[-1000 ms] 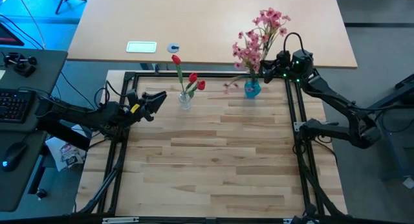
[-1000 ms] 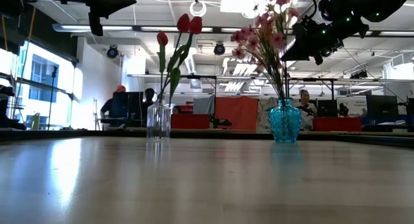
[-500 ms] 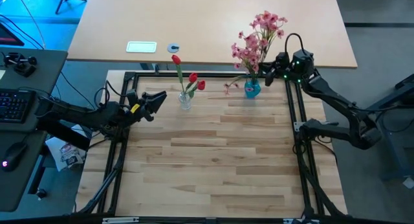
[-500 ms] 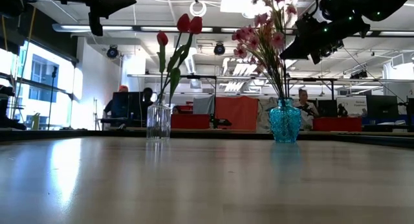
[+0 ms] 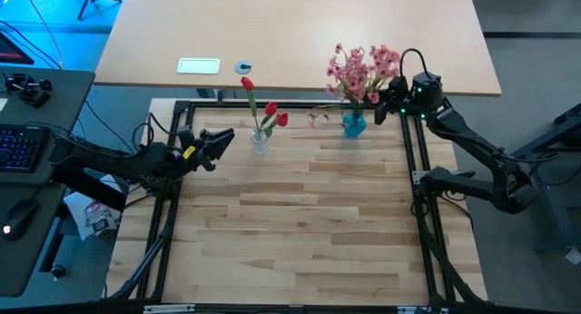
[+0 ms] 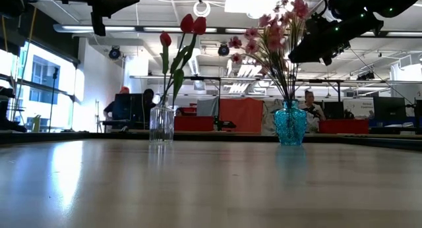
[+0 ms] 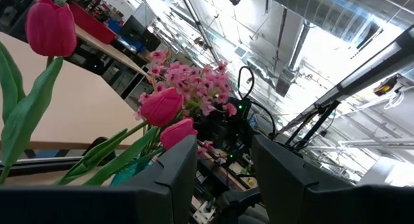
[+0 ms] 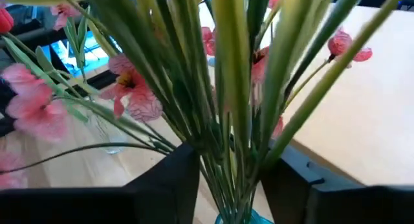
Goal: Sort flowers into vase by color
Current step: Put the pink flowers into the blue vase
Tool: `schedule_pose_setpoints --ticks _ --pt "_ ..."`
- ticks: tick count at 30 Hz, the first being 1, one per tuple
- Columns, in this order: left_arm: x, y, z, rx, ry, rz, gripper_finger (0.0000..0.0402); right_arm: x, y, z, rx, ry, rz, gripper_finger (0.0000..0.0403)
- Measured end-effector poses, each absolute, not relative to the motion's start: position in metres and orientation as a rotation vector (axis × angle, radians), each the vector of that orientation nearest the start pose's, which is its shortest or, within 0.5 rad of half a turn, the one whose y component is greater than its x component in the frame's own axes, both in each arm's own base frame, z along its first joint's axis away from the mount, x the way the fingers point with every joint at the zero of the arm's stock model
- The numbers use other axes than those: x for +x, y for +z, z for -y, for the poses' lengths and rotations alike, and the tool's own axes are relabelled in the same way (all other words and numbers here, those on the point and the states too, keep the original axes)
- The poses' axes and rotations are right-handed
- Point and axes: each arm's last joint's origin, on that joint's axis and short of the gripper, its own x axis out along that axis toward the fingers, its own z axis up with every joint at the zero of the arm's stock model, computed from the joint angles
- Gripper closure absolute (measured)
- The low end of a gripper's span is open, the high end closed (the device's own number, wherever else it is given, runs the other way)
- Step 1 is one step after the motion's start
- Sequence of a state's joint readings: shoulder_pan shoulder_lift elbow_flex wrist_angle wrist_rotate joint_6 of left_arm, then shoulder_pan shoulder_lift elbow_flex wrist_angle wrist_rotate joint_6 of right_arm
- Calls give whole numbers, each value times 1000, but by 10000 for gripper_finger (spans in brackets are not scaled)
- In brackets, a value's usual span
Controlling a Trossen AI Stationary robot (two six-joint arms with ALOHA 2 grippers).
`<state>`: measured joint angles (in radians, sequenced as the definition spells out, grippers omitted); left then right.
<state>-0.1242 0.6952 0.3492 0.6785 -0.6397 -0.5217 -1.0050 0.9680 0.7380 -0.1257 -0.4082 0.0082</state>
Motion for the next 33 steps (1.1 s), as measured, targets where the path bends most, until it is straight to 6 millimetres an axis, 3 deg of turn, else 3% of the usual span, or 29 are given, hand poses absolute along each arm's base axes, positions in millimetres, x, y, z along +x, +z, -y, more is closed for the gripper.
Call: schedule_pose_setpoints --ticks 10,22,33 --pt "156 276 3 -627 375 431 265 120 280 168 308 -595 -371 224" --pt "156 276 3 -622 363 427 265 118 281 167 305 -643 -384 221" --pt "156 276 3 -595 369 421 265 97 288 135 317 -635 -441 221"
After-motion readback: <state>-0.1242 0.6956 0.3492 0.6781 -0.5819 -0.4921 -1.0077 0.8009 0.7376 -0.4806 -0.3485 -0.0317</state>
